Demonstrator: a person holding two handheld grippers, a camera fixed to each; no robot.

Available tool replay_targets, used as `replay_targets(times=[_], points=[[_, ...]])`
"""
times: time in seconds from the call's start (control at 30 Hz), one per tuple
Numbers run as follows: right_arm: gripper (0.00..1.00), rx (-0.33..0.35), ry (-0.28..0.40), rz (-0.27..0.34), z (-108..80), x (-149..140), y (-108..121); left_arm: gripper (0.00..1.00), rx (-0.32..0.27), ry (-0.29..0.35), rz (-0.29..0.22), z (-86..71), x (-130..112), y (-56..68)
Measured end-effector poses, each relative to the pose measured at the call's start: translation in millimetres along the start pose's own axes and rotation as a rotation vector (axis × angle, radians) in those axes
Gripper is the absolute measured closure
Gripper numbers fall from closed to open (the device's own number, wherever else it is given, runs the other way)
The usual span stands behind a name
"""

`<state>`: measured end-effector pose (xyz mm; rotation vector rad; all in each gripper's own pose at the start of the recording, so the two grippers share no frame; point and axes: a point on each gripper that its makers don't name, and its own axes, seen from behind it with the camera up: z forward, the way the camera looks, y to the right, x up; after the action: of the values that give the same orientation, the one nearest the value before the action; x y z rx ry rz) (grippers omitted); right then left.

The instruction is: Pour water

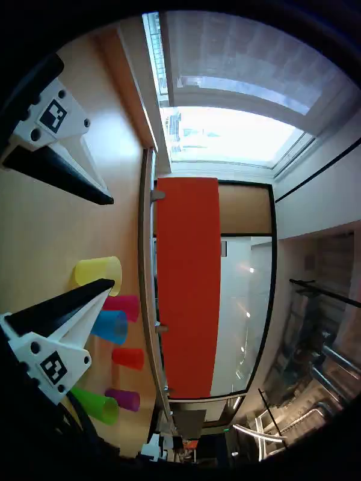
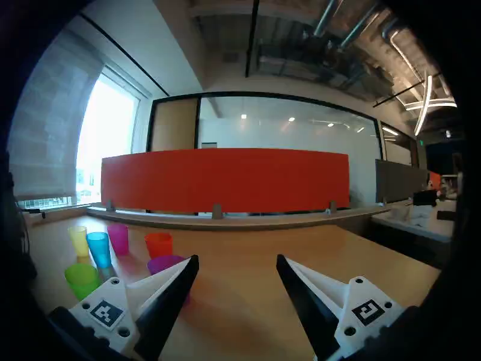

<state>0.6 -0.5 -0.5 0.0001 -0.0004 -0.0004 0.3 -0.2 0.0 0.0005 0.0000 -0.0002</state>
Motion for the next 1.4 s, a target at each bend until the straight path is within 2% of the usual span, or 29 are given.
replay_targets(times=[0.37, 0.57, 0.87, 1.07, 1.4], points=[[0.00, 0.008, -0.014, 0.011, -0.4, 3.3, -3.9, 0.09, -0.009, -0.014, -0.004, 0.4, 1.4, 1.3], [0.00, 0.023, 0.016, 0.007, 0.7, 32.1, -7.0, 0.09, -0.028, 0.019, -0.007, 1.6, 29.7, 2.3], [0.00, 0.059, 0.003, -0.014, 6.6, 67.3, -14.8, 0.09, -0.072, 0.033, -0.002, 6.6, 71.9, 5.1], [0.00, 0.088, 0.011, -0.010, 8.4, 87.8, -21.2, 0.09, -0.089, 0.015, -0.011, 10.9, 90.3, 2.9], [0.00, 0.115, 0.003, -0.038, 9.8, 98.2, -27.8, 0.09, -0.119, 0.006, -0.010, 14.9, 103.9, 3.9]])
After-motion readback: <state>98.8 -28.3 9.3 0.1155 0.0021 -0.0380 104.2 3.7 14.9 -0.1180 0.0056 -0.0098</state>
